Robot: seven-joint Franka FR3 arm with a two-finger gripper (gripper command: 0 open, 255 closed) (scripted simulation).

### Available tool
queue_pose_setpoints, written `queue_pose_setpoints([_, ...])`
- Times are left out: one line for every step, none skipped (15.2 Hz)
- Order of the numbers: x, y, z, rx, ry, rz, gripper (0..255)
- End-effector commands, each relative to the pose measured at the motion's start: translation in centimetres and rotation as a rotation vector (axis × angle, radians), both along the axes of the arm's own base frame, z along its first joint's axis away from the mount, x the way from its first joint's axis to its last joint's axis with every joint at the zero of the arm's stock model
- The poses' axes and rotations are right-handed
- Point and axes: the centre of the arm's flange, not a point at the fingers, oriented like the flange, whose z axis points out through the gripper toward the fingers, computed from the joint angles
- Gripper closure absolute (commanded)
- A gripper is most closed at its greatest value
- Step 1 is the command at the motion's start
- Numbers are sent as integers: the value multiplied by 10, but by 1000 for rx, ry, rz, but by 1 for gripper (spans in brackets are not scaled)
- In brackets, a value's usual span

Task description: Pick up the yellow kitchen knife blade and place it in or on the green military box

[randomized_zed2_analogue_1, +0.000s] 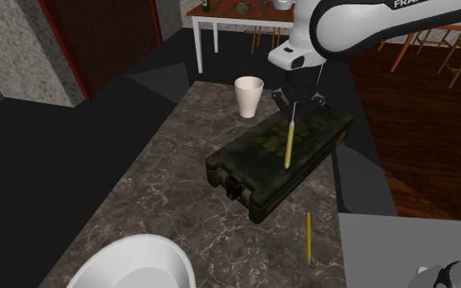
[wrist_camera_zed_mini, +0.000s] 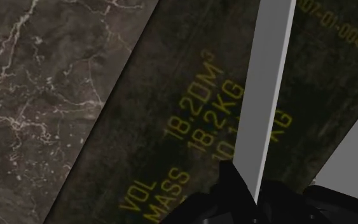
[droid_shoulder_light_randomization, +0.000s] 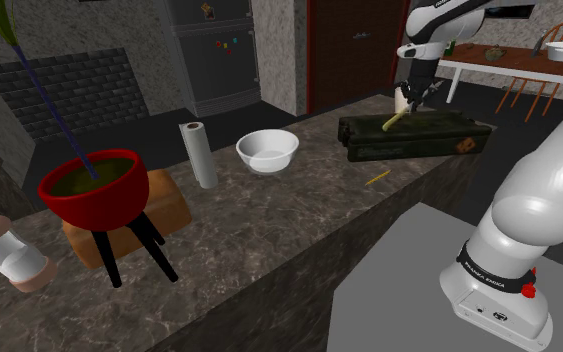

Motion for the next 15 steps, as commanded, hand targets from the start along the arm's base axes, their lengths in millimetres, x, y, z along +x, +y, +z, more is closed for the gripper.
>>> queue_pose_setpoints([-1, -1, -10, 0, 0, 0, 255])
queue_pose_setpoints([-1, -1, -16, 0, 0, 0, 255])
queue_pose_setpoints([-1, -1, -21, 0, 0, 0, 255])
queue_pose_setpoints([-1, -1, -26, 0, 0, 0, 255])
queue_pose_setpoints([-1, -1, -31, 0, 0, 0, 255])
queue_pose_setpoints([-1, -1, -34, 0, 0, 0, 255])
queue_pose_setpoints([-1, -1, -34, 0, 0, 0, 255])
queue_pose_setpoints([-1, -1, -34, 0, 0, 0, 255])
queue_pose_setpoints([-1, -1, -34, 0, 0, 0, 255])
queue_pose_setpoints([-1, -1, -34, 0, 0, 0, 255])
queue_pose_setpoints([-1, -1, -34, 0, 0, 0, 255])
queue_pose_setpoints([-1, -1, -34, 0, 0, 0, 255])
queue_pose_setpoints([-1, -1, -34, 0, 0, 0, 255])
queue_pose_setpoints([-1, -1, -34, 0, 0, 0, 0])
queue_pose_setpoints([-1, -1, -34, 0, 0, 0, 0])
